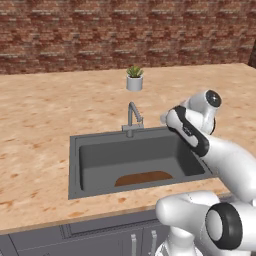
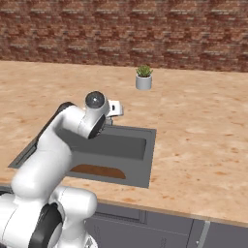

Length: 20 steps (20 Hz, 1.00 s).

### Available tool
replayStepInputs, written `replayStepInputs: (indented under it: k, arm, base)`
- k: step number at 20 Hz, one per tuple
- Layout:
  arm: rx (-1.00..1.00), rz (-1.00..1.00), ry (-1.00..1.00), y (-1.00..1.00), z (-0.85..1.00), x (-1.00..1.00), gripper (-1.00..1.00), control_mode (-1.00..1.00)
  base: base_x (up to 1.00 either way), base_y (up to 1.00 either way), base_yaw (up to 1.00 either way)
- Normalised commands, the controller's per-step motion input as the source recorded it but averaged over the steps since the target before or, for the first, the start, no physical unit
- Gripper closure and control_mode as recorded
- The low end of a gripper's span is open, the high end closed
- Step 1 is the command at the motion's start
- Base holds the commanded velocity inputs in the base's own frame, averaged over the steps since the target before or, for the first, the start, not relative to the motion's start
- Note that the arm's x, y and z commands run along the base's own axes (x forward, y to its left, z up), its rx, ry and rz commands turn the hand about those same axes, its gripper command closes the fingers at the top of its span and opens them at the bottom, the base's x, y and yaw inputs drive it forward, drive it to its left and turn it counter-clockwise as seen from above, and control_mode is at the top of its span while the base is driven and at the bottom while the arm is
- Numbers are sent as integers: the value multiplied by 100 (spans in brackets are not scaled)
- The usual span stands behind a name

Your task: Turn on the sink faucet with hot water and rinse the cutting board for ten seconds, then turn off the faucet. Push the cutting board to reach the water if necessary.

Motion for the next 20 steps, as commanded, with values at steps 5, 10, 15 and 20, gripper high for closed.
replayStepInputs:
  k: [5, 10, 15, 20]
  arm:
    - [1, 0, -5, -15, -4, 51, -100, -100]
    - [0, 0, -2, -2, -5, 39, -100, -100]
    - [0, 0, -2, 0, -6, 38, -100, -100]
    - [0, 0, -2, 0, -27, 27, -100, -100]
  base:
    - [0, 0, 0]
    - [0, 0, 0]
    - [0, 0, 0]
    - [0, 0, 0]
